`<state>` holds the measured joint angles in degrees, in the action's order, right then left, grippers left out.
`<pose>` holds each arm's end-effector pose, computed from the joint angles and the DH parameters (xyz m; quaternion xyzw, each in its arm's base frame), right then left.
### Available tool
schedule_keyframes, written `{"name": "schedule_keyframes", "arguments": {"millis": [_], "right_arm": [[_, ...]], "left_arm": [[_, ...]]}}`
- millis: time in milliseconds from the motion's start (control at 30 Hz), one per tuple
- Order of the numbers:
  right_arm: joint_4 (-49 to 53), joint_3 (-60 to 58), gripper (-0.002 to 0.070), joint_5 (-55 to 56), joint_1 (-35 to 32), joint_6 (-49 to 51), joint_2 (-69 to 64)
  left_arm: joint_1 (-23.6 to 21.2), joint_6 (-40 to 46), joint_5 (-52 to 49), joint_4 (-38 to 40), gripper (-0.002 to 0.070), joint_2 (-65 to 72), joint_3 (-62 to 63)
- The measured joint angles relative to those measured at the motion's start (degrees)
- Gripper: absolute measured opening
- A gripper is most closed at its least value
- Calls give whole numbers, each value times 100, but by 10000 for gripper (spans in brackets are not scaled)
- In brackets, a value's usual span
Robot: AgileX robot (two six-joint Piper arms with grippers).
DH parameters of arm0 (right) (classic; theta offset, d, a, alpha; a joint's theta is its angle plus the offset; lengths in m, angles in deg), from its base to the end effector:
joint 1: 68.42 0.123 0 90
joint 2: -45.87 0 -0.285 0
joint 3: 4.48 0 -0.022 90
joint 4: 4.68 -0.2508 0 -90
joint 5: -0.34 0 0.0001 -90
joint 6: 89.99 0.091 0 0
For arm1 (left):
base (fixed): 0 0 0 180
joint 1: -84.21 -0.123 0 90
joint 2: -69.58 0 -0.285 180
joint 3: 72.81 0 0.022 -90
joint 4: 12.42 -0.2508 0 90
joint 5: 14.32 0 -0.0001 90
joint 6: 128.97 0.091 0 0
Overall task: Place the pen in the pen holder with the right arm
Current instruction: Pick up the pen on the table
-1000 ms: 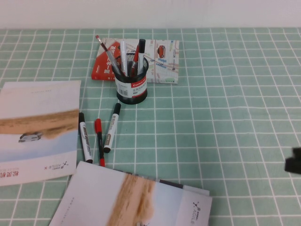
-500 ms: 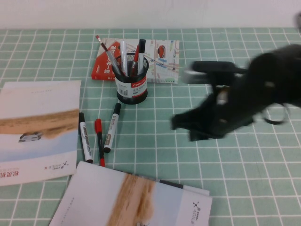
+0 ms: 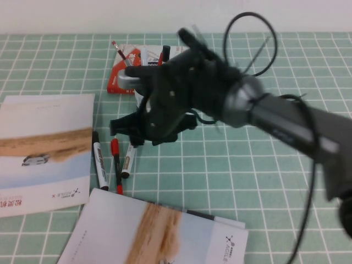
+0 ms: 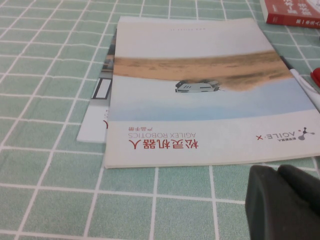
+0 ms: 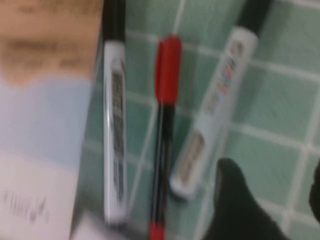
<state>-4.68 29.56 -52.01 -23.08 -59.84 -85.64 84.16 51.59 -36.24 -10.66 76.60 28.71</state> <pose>0.3417 0.3457 0.2469 -0.1276 0.9570 0.1594 0.2059 0.0522 -0.0010 0.1721 -0.0045 0.8060 -0.0099 0.5919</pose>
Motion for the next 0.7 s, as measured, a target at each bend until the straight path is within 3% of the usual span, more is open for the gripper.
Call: {"name": "schedule_keyframes", "arguments": {"millis": [133, 367, 700], "right_arm": [[283, 1000, 322, -337, 92, 247, -751], [536, 2431, 332, -815, 147, 305, -1814], [628, 3087, 300, -1185, 151, 221, -2309]], "left_arm": [[0, 0, 0, 0, -4, 0, 0], [0, 0, 0, 0, -4, 0, 0], [0, 0, 0, 0, -4, 0, 0]]}}
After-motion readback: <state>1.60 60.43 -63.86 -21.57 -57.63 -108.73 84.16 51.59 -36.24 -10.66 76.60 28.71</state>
